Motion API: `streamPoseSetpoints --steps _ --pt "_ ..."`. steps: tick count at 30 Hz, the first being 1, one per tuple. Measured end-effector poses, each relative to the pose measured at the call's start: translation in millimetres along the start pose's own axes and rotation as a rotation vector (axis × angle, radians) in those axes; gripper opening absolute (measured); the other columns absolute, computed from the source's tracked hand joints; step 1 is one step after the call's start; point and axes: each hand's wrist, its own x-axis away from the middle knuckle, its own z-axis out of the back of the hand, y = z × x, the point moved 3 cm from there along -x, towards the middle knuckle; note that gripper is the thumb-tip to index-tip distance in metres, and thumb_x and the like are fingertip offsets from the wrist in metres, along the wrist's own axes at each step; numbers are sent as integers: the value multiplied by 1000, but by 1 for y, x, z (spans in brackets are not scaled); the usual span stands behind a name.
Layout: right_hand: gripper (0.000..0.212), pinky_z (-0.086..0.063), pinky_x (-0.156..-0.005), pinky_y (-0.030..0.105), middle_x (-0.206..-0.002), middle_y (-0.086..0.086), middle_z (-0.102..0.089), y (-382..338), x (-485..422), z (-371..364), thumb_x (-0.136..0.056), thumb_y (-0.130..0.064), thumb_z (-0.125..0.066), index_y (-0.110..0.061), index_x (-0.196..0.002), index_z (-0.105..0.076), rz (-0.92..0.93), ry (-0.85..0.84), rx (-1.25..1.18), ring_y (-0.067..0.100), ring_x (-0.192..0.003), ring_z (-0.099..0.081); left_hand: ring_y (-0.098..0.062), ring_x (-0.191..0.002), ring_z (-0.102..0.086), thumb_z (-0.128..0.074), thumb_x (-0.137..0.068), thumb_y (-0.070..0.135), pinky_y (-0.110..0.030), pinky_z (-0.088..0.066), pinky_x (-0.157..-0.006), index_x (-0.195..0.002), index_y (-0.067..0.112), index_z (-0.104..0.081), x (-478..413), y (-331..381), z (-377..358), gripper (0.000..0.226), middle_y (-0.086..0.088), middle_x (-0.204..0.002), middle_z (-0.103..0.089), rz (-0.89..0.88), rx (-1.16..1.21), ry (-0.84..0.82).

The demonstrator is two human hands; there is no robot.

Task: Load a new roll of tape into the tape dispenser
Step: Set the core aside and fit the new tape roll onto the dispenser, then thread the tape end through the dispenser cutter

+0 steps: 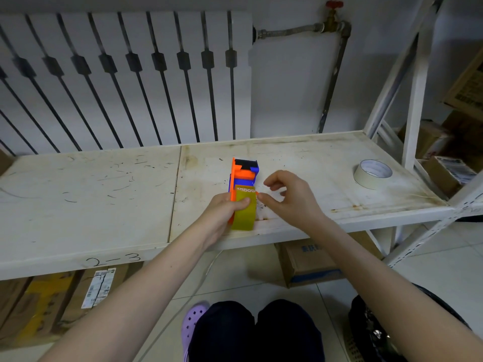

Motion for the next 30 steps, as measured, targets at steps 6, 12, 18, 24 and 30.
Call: streamPoseSetpoints --steps 6,12,18,24,30 --pt "26 -49 -74 23 -100 -2 -67 -5 0 -12 -82 -31 -69 -16 -104 -67 176 -71 65 7 -88 -59 -27 -103 -65 -54 -93 24 -44 -49 -97 -120 9 -60 4 0 2 31 -13 -113 -68 -39 -116 -44" --pt "17 -49 -70 23 -95 0 -68 -4 -3 -16 -85 -24 -66 -16 -99 -71 220 -28 65 8 -83 -58 -36 -116 -58 -41 -99 22 -45 -46 -100 -132 2 -48 5 -2 3 39 -22 -126 -59 23 27 -54" --pt "10 -54 -71 34 -95 3 -66 -5 -11 -19 -89 -18 -60 -10 -92 -67 233 -2 124 16 -86 -60 -34 -109 -59 -45 -97 18 -46 -46 -99 -130 -1 -49 4 3 3 38 -23 -124 -59 39 -12 -57" --pt "12 -54 -68 40 -88 3 -67 -12 -9 -22 -90 -17 -57 -10 -88 -67 239 -13 106 20 -77 -61 -20 -79 -67 -66 -85 29 -29 -54 -71 -97 12 -62 1 4 7 20 -8 -89 -69 49 -158 52" --pt "12 -53 -69 39 -85 0 -69 -18 -14 -14 -89 -18 -57 -15 -84 -67 104 -33 110 18 -77 -61 -19 -71 -62 -67 -84 15 -29 -53 -62 -91 7 -60 1 8 7 13 -8 -82 -64 37 -226 85"
